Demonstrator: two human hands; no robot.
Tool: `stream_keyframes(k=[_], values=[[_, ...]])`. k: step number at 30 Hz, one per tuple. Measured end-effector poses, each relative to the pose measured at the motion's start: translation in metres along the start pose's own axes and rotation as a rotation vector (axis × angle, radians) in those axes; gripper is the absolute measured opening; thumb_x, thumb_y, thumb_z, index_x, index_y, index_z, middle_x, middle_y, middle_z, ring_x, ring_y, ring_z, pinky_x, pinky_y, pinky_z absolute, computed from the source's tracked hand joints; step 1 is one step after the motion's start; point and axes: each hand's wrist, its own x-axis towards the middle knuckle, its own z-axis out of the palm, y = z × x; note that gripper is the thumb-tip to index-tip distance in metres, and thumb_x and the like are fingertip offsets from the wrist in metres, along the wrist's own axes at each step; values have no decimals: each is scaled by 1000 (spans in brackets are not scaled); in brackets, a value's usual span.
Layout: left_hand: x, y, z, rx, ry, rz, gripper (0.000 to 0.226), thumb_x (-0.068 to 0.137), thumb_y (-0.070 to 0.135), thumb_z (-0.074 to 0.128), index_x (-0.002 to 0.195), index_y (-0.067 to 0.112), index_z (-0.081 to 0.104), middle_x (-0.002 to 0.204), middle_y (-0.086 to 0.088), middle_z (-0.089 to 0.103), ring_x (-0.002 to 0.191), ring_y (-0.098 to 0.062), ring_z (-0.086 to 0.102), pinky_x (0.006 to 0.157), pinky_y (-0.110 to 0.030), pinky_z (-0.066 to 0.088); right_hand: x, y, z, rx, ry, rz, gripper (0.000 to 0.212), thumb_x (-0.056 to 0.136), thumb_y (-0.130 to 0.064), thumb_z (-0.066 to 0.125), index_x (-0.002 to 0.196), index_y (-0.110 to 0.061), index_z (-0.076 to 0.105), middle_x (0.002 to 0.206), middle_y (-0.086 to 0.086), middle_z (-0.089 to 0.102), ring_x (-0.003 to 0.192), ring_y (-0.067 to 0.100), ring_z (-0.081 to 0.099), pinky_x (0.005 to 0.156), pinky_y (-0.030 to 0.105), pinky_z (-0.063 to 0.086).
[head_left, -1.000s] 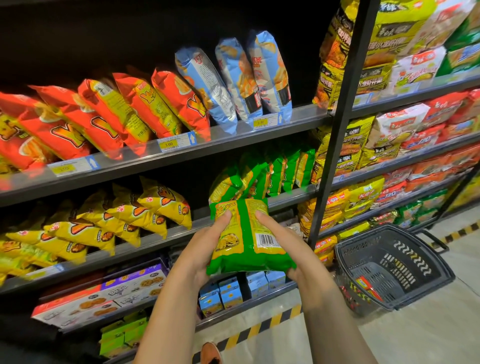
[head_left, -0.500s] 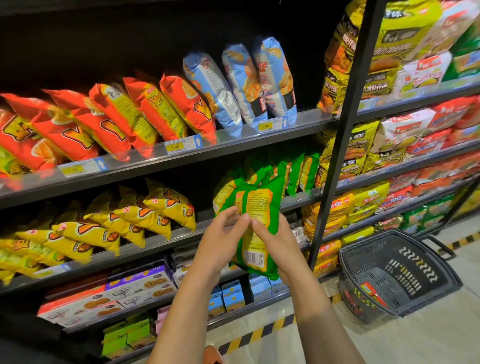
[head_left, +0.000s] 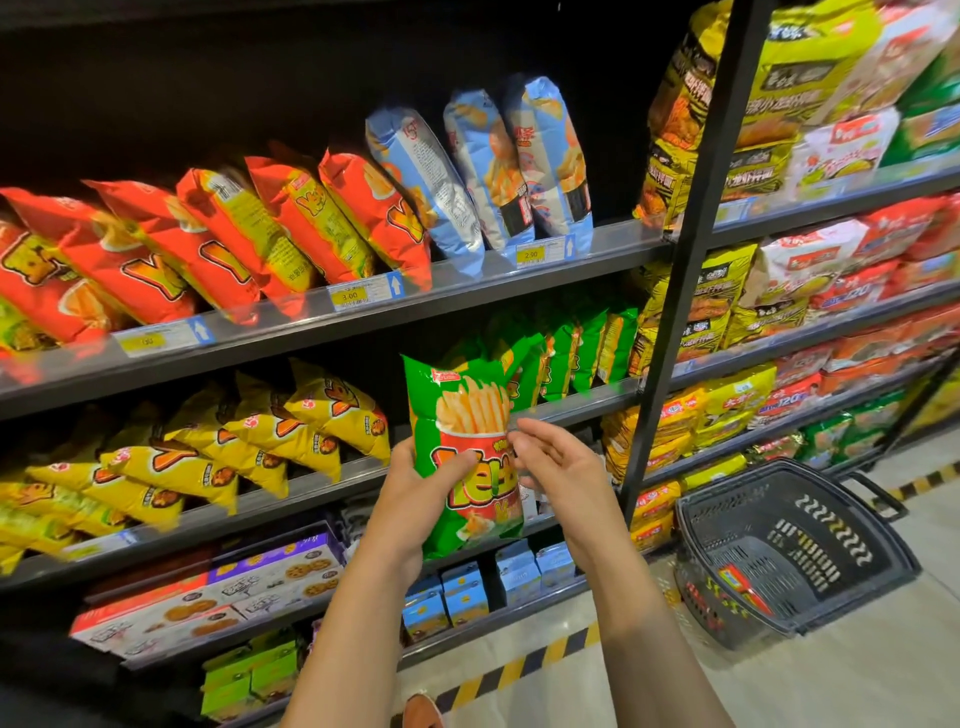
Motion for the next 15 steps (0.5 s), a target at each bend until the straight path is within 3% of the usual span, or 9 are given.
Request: stream_keyframes(k=[2, 5, 6, 9, 15], values=[[-1, 0, -5, -51, -35, -23, 50, 91, 25, 81, 135, 27, 56, 114, -6, 80, 99, -26, 79, 90, -50, 63, 2, 2, -1, 19, 3, 17, 31, 96, -30, 73, 126, -33, 66, 127, -3, 70, 109, 4, 70, 83, 20, 59], [-3, 3, -10, -134, -78, -37, 40, 95, 23, 75, 132, 26, 61, 112, -8, 81, 100, -28, 79, 81, -43, 63, 6, 5, 1, 88, -65, 94, 71, 80, -47, 77, 144, -23, 58, 136, 2, 69, 119, 13, 70, 96, 32, 60], [-4, 4, -10, -145, -90, -41, 37, 95, 22, 73, 130, 25, 62, 112, -8, 81, 99, -29, 79, 78, -41, 63, 6, 5, 1, 109, -104, 121, 74, 79, -50, 76, 145, -20, 58, 134, 3, 71, 119, 16, 71, 100, 38, 59], [-1, 6, -14, -151, -131, -57, 35, 93, 25, 72, 127, 24, 65, 111, -9, 81, 99, -29, 79, 81, -42, 62, 6, 3, 6, 101, -185, 126, 59, 87, -46, 72, 137, -17, 64, 122, 6, 77, 114, 24, 74, 100, 46, 58], [13, 4, -33, -74, -191, -58, 66, 77, 30, 82, 138, 21, 60, 123, -5, 78, 114, -24, 75, 100, -44, 55, 16, 4, 13, 60, -120, 56, 30, 99, -26, 70, 128, -21, 68, 114, 3, 80, 105, 25, 77, 92, 47, 62]])
